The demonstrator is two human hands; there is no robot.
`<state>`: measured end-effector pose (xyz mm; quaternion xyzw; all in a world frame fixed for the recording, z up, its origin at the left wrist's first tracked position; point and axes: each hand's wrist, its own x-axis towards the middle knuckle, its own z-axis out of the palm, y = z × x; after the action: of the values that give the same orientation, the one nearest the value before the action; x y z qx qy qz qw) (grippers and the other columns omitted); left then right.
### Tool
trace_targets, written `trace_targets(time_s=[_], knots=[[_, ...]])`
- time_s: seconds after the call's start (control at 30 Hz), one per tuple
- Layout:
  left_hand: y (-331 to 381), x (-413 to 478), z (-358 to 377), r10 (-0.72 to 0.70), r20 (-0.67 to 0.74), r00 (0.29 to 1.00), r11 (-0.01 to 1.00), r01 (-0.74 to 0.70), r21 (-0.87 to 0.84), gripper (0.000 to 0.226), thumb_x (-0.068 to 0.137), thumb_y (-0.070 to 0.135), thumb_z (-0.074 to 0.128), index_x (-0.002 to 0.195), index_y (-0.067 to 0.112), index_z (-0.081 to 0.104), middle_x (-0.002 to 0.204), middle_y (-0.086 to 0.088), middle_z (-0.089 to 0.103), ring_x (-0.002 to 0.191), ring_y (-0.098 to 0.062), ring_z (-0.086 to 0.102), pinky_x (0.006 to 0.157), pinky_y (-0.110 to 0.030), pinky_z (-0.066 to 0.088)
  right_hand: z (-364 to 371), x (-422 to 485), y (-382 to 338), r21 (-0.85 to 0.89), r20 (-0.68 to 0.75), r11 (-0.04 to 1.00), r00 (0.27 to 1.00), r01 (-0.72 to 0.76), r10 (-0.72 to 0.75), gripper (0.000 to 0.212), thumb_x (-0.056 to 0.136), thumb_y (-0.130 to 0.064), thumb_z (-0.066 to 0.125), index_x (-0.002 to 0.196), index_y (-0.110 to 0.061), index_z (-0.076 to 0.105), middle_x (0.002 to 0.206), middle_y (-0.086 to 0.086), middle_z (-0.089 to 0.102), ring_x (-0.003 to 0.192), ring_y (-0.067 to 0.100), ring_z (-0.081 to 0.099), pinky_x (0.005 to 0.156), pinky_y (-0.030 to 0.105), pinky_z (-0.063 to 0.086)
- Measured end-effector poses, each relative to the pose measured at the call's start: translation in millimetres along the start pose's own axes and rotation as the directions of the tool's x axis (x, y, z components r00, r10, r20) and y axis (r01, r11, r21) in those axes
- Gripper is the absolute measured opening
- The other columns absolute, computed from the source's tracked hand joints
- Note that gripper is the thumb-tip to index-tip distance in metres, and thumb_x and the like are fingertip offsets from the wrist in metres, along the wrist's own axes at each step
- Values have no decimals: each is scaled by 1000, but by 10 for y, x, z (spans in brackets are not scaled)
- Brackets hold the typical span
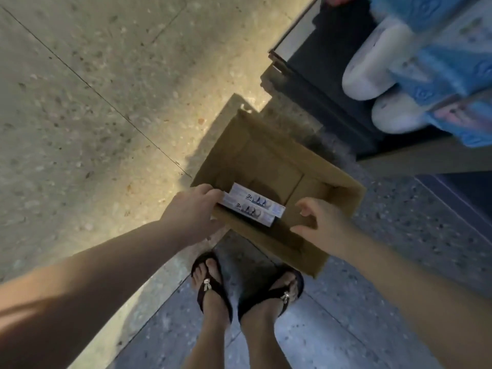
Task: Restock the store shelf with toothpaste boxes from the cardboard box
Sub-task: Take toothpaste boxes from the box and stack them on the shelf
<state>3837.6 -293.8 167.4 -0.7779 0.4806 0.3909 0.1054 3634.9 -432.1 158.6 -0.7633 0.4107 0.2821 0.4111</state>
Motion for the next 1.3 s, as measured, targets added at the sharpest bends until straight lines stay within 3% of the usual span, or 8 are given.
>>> trace_targets(time_s=[0.33, 0.63, 0.8, 0.9, 1.07, 1.2, 1.3], knots=[[-197, 1298, 901, -17, 67, 998, 998, 13, 57, 64, 77, 31, 67, 133, 21, 37, 136, -4, 43, 121, -25, 48, 99, -39, 43, 773, 1114, 554, -111, -6, 993, 1000, -27, 27, 59, 81, -31, 66, 133, -22, 40, 135, 2, 47, 124, 21, 45, 99, 40, 44], [-438, 1734, 1174, -73, 180, 981, 997, 67, 38, 71, 73, 24, 72, 129, 22, 28, 131, -9, 44, 113, -30, 53, 88, -42, 51, 1225, 1688, 775, -208, 42, 978, 999, -4, 13, 85, 77, -32, 69, 144, -28, 16, 150, 4, 26, 135, 25, 31, 107, 44, 35], [-485, 1772, 1248, -45, 233, 971, 999, 41, 22, 66, 75, 23, 70, 125, 20, 26, 122, -9, 52, 104, -29, 58, 85, -40, 52, 1306, 1780, 844, -278, 36, 959, 998, 54, -46, 71, 83, -24, 61, 142, -25, 21, 142, 4, 40, 126, 25, 40, 101, 42, 37], [-478, 1782, 1287, -36, 228, 973, 999, 36, 7, 68, 76, 24, 69, 127, 22, 23, 121, -9, 53, 104, -28, 58, 85, -42, 53, 1206, 1747, 874, -166, -43, 986, 999, 19, -27, 58, 86, -16, 53, 139, -22, 31, 137, 5, 46, 123, 23, 44, 97, 39, 40], [-377, 1809, 1341, 28, 200, 979, 993, -49, 105, 71, 82, 23, 61, 138, 26, 17, 128, -10, 50, 110, -28, 54, 89, -42, 50, 914, 1547, 1058, -51, -164, 996, 984, -77, 67, 61, 87, -22, 56, 141, -19, 28, 139, 5, 43, 124, 24, 43, 96, 39, 41], [-279, 1777, 1341, 109, 220, 969, 963, -158, 219, 56, 83, 23, 60, 131, 25, 32, 125, -4, 48, 107, -23, 52, 85, -36, 51, 825, 1339, 1167, 58, -215, 989, 966, -135, 144, 63, 87, -25, 57, 142, -21, 26, 141, 3, 42, 127, 22, 42, 99, 40, 40], [-203, 1662, 1216, 114, 170, 979, 972, -145, 185, 54, 81, 25, 63, 128, 27, 38, 125, 1, 46, 107, -21, 52, 84, -34, 52, 776, 1136, 1155, 128, -235, 983, 959, -131, 158, 62, 87, -25, 58, 141, -21, 27, 140, 2, 43, 126, 21, 43, 99, 39, 42]])
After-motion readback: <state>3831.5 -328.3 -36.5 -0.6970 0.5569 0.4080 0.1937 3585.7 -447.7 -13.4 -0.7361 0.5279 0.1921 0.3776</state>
